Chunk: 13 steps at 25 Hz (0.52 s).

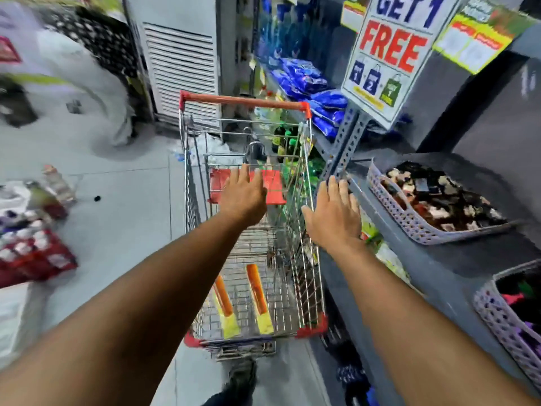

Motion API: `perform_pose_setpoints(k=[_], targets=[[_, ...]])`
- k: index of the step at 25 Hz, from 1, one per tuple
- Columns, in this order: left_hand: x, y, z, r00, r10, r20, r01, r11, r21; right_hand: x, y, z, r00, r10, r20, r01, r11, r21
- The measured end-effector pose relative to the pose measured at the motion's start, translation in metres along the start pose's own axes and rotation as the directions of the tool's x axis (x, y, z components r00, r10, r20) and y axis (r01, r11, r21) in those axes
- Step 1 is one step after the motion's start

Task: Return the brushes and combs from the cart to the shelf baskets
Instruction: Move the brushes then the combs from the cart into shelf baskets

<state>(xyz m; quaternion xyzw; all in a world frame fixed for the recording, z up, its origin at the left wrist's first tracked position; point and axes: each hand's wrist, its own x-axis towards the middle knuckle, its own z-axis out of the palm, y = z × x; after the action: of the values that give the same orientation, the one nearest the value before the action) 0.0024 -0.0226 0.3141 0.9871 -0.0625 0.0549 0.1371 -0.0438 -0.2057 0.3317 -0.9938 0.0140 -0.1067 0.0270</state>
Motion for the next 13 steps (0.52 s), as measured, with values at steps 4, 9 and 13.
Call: perform_pose_setpoints(k=[4,9,13], targets=[[0.011,-0.063,0.057,0.970,-0.179,0.166,0.197,0.976,-0.098,0.025,-0.037,0.076,0.979,-0.087,0.184,0.074,0.994,0.074],[-0.002,-0.095,0.155,0.822,-0.401,0.404,0.518,0.822,-0.238,0.022,-0.055,0.182,0.844,-0.080,0.531,-0.033,0.979,0.200],[-0.032,-0.101,0.232,0.564,-0.559,0.608,0.777,0.609,-0.160,0.006,-0.053,0.255,0.690,0.029,0.723,-0.247,0.948,0.198]])
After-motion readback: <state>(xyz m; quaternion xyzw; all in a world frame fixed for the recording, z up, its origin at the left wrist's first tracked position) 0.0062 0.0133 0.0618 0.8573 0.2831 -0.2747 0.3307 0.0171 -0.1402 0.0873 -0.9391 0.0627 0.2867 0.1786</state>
